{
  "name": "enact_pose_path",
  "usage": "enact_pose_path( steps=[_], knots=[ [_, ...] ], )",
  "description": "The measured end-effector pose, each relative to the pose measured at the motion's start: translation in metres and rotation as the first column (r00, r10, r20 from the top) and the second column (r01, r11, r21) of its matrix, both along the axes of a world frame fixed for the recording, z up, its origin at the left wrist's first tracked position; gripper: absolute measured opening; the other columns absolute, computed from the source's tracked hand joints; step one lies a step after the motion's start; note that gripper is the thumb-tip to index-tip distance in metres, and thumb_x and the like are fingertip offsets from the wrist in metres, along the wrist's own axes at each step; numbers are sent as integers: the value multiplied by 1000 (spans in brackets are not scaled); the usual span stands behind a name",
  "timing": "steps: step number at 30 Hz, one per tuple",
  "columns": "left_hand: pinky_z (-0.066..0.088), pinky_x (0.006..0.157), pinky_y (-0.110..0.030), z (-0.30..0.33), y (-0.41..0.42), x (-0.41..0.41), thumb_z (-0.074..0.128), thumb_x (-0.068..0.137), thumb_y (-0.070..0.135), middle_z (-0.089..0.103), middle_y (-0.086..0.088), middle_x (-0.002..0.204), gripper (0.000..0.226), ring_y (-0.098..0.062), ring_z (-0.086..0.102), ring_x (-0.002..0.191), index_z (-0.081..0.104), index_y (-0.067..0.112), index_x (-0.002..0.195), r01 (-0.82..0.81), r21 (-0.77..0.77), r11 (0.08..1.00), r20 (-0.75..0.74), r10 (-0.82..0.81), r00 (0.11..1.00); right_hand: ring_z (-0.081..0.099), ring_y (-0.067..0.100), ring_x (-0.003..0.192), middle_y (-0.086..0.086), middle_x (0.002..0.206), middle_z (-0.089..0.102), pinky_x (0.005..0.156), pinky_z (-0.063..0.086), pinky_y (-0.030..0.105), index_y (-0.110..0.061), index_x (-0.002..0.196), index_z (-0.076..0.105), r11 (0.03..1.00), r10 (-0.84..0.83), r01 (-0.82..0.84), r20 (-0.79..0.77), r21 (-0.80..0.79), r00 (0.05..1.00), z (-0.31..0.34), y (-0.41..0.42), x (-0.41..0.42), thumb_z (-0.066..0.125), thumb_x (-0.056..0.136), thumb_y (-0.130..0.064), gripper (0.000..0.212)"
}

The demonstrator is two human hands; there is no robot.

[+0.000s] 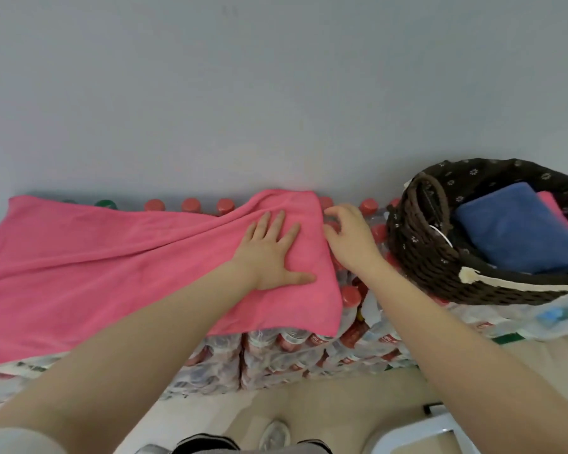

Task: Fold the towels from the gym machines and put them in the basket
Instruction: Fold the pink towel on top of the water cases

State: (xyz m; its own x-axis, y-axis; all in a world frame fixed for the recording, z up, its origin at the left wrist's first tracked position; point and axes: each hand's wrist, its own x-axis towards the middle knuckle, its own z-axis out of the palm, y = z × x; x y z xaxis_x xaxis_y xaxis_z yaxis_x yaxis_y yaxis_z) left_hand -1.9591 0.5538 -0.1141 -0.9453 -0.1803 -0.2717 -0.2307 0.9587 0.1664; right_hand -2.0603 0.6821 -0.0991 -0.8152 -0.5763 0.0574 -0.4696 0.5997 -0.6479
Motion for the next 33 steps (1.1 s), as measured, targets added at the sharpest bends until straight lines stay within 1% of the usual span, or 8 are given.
enact_pose_path(
  steps=[5, 9, 12, 16, 20, 25, 29, 33],
  knots=[
    [-6, 117, -44, -4, -1, -4, 41, 76, 74, -14, -8, 156, 97, -29, -13, 144, -4, 26, 148, -23, -7, 1000, -55, 22, 998, 54, 17, 73, 4, 82, 59, 70, 41, 28, -8, 88, 58, 993, -118, 118, 8, -19, 993, -2, 47, 26, 49, 91, -12, 11],
    [-7, 116, -43, -5, -2, -1, 36, 84, 67, -11, -8, 157, 86, -27, -10, 145, -1, 24, 148, -12, 4, 1000, -89, 12, 996, 62, 29, 66, 16, 67, 66, 65, 50, 38, 1, 65, 56, 977, -159, 152, 34, 152, 987, -2, 65, 52, 47, 93, -31, 43],
    [-2, 117, -41, -4, -1, 9, 27, 89, 61, 4, -6, 158, 74, -22, 1, 146, 12, 19, 148, 58, 26, 998, -195, -52, 979, 49, 25, 54, 9, 52, 50, 51, 35, 32, -9, 51, 39, 958, -227, 212, 56, 192, 972, 4, 64, 64, 47, 92, -34, 49],
    [8, 117, -38, -1, -1, 31, 8, 74, 63, 20, -6, 155, 87, -21, 15, 143, 29, 15, 143, 169, 52, 984, -274, -148, 950, 48, 20, 69, 2, 71, 52, 59, 32, 30, -12, 72, 46, 935, -283, 258, 77, 242, 956, 1, 58, 83, 54, 88, -28, 24],
    [14, 116, -36, -4, -11, 56, 5, 68, 63, 23, -8, 153, 94, -23, 20, 142, 33, 12, 142, 214, 81, 973, -285, -183, 941, 45, 14, 82, 6, 100, 51, 69, 33, 25, -13, 90, 46, 933, -357, 359, 156, 18, 921, -13, 51, 114, 61, 82, -11, 17],
    [20, 115, -37, -1, -34, 99, 11, 72, 61, 27, -11, 151, 88, -26, 25, 139, 37, 11, 139, 213, 117, 970, -325, -166, 931, 52, 13, 86, -1, 97, 52, 72, 46, 25, -8, 116, 47, 810, -354, 523, 490, -265, 797, 14, 21, 146, 55, 81, 5, 38],
    [22, 112, -37, 10, -68, 145, 17, 76, 56, 34, -13, 146, 80, -28, 32, 135, 41, 9, 136, 132, 150, 980, -393, -64, 917, 52, 4, 80, -9, 87, 53, 64, 43, 15, -11, 110, 50, 815, -198, 424, 497, -396, 845, 41, -30, 170, 45, 82, 11, 36],
    [28, 108, -40, 12, -116, 202, 22, 79, 50, 46, -20, 135, 74, -35, 40, 127, 50, 2, 128, -71, 211, 975, -452, 161, 878, 54, -1, 77, -8, 84, 58, 62, 44, 4, -13, 91, 53, 840, 35, 224, 461, -494, 887, 58, -95, 204, 48, 82, 15, 30]
  ],
)
